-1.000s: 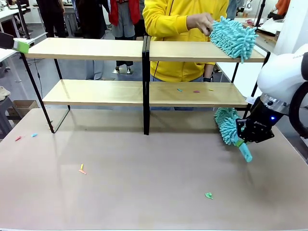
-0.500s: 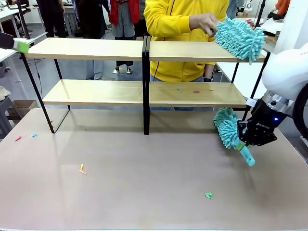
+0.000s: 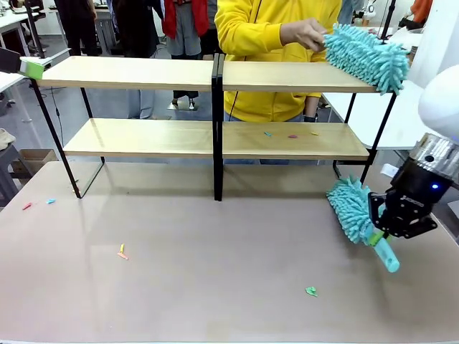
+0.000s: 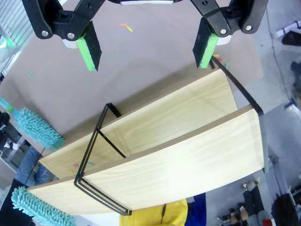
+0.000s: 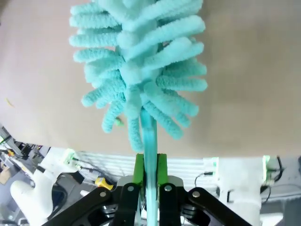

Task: Clean the shelves.
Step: Clean another randomly selected level of the Shelf with the Duster.

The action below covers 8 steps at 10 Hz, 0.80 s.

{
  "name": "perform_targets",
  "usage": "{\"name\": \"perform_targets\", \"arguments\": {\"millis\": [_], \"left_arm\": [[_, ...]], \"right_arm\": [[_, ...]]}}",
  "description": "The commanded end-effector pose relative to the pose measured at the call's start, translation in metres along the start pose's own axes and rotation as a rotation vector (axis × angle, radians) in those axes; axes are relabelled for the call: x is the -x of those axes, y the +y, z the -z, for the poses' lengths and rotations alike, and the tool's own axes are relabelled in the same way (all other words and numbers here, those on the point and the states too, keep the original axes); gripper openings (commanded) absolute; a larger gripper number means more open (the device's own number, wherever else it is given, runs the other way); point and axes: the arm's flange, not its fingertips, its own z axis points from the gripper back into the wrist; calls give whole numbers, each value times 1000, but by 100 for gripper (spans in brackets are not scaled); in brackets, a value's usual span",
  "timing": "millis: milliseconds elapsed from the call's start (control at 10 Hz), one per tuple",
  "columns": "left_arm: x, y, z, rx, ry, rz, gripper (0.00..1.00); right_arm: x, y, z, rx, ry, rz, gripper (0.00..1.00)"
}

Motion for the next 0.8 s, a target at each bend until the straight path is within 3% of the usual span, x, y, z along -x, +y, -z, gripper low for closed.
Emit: {"name": "perform_targets", "arguments": {"millis": [0,300,500,700], "left_arm": [[0,0,-1,0,-2,1,100],[0,0,-1,0,-2,1,100],[0,0,-1,0,-2,1,100],[0,0,-1,0,-2,1,100]], "right_arm": [[42,-23,-9,-38,20,149,12],[66,-69,-23,-139,-37,284,12],[61,-77,-27,-167,-101,200,12],[56,-86,-38,-210,-107,-25,12]]}}
